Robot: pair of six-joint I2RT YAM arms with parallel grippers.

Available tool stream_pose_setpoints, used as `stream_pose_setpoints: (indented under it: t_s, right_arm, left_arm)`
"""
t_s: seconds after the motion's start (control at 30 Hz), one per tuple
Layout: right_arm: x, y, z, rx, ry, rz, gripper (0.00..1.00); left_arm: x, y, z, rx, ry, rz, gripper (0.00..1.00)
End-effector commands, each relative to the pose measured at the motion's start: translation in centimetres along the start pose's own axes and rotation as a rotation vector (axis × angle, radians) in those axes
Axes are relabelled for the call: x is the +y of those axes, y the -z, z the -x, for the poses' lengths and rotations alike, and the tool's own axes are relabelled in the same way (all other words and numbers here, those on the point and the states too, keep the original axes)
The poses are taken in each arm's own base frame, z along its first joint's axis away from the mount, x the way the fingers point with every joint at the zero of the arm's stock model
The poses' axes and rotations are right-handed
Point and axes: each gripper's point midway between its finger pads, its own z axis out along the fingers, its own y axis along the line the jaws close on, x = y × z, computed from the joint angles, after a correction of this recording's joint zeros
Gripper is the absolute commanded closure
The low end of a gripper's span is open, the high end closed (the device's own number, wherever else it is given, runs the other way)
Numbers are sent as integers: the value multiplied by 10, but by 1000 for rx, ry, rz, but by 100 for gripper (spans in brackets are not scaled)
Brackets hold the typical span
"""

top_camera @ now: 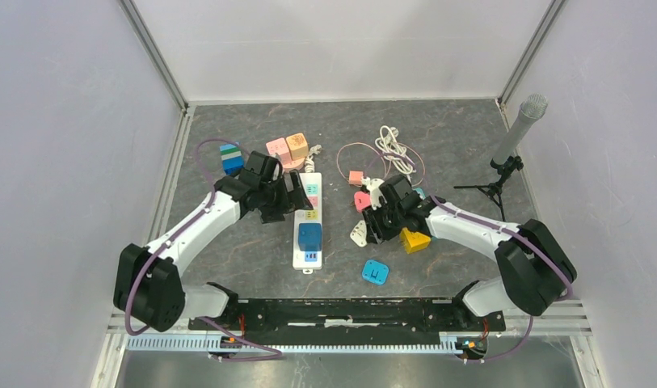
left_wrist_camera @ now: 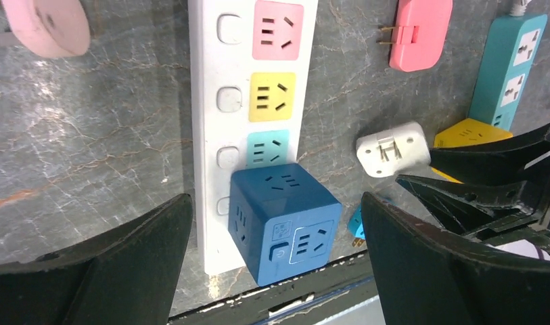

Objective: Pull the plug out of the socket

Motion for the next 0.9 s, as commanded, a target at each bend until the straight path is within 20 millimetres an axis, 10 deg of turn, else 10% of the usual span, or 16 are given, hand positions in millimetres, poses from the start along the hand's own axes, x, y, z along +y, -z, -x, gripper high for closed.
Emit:
stream_pose_setpoints:
  t_s: [0.0,0.5,0.87]
  right_arm:
    - [-23,13,-4,30,-21,-145,52]
    - [-3,101,134,-413,-84,-247,36]
    - [76,69,155,-385,101,-266,2]
  left_arm:
    - [0,15,29,-133,-65,32,0]
    - [41,38,46,-257,-45,230,0]
    - [68,71,50,-481,92,286,0]
